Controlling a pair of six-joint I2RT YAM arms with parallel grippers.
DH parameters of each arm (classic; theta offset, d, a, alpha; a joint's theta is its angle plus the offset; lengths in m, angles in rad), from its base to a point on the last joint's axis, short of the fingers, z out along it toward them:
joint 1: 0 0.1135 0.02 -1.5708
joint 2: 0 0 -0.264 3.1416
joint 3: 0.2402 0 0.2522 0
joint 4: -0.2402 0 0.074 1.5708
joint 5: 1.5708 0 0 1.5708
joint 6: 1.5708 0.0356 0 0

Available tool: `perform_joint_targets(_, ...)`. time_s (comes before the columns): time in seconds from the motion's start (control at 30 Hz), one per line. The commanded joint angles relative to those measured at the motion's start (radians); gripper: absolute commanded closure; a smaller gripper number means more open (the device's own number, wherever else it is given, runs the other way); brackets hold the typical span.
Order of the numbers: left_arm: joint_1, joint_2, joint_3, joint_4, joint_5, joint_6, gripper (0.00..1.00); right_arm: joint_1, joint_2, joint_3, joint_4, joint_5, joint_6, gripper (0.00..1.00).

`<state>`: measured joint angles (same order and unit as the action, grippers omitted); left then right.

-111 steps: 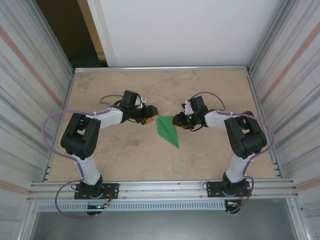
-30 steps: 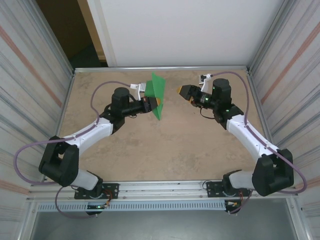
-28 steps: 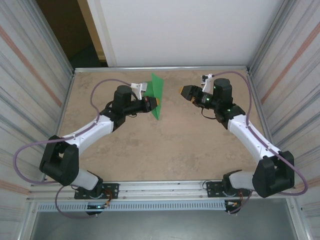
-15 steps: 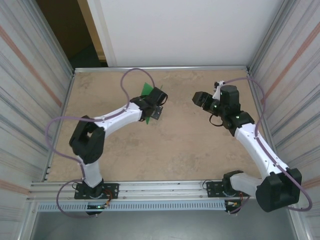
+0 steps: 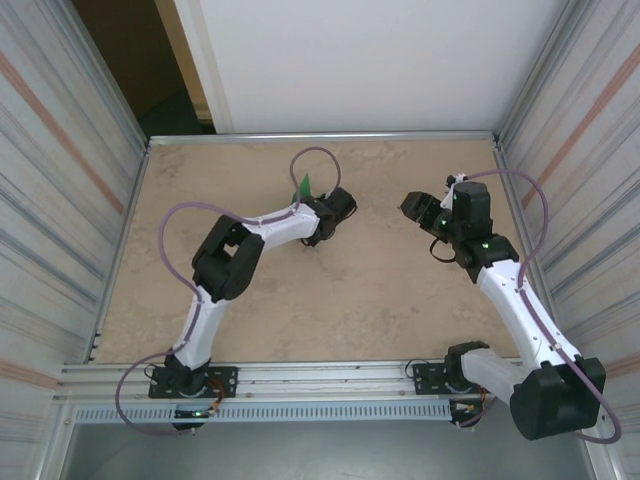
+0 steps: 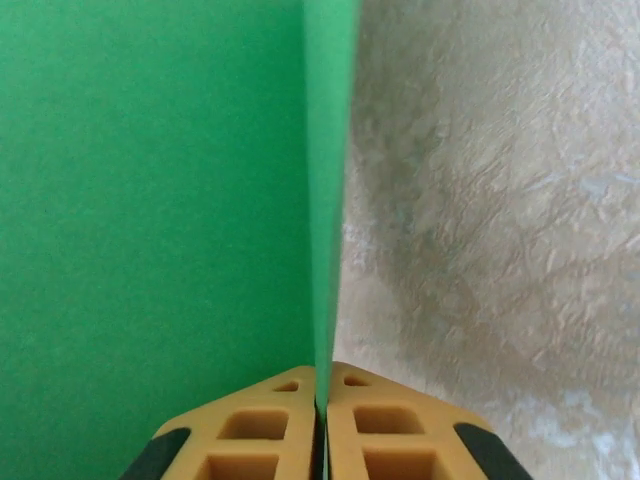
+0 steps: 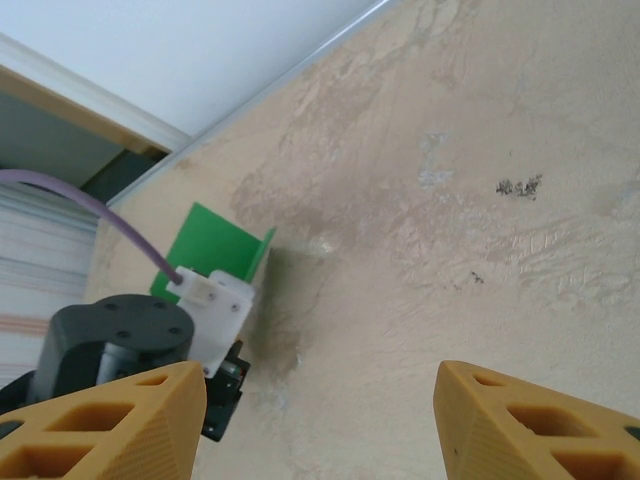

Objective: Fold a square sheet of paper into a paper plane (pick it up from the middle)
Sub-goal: Turn over the paper at the center of the table.

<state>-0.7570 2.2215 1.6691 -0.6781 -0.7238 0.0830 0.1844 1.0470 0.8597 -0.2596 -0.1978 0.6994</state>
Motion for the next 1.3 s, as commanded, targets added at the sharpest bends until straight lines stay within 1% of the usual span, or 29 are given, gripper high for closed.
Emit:
perform_joint_targets(0.0, -0.006, 0.03, 0.055, -0.044, -0.02, -0.006, 0.87, -0.008, 0.02, 0.002, -0.005, 0.008, 0.022, 0.4)
perform_joint_targets(0.1, -0.008, 0.032, 0.058, -0.054, 0.046, -0.044, 0.85, -0.01, 0.048, 0.008, 0.006, 0.003, 0.024, 0.39)
perform_joint_targets(0.33, -0.008, 0.019, 0.061, -0.075, 0.161, -0.12, 0.8, -0.012, 0.116, 0.033, 0.037, -0.024, 0.035, 0.4)
perform_joint_targets(0.47, -0.009, 0.02, 0.076, -0.097, 0.202, -0.176, 0.78, -0.014, 0.139, 0.043, 0.045, -0.032, 0.038, 0.4)
perform_joint_targets(0.7, -0.032, -0.023, 0.081, -0.116, 0.255, -0.233, 0.68, -0.016, 0.154, 0.045, 0.06, -0.043, 0.049, 0.4)
perform_joint_targets(0.8, -0.048, -0.058, 0.083, -0.134, 0.301, -0.28, 0.64, -0.016, 0.153, 0.041, 0.065, -0.04, 0.055, 0.4)
perform_joint_targets(0.9, -0.068, -0.096, 0.07, -0.135, 0.337, -0.342, 0.56, -0.018, 0.148, 0.034, 0.065, -0.031, 0.059, 0.4)
perform_joint_targets(1.03, -0.094, -0.108, 0.057, -0.137, 0.376, -0.417, 0.53, -0.023, 0.14, 0.021, 0.069, -0.024, 0.069, 0.4)
perform_joint_targets(1.13, -0.111, -0.111, 0.056, -0.136, 0.398, -0.429, 0.51, -0.025, 0.13, 0.012, 0.069, -0.019, 0.076, 0.4)
perform_joint_targets(1.2, -0.116, -0.12, 0.051, -0.13, 0.444, -0.435, 0.5, -0.027, 0.127, 0.009, 0.069, -0.018, 0.074, 0.4)
perform_joint_targets(1.27, -0.116, -0.18, 0.024, -0.101, 0.517, -0.444, 0.49, -0.026, 0.127, 0.007, 0.066, -0.021, 0.074, 0.4)
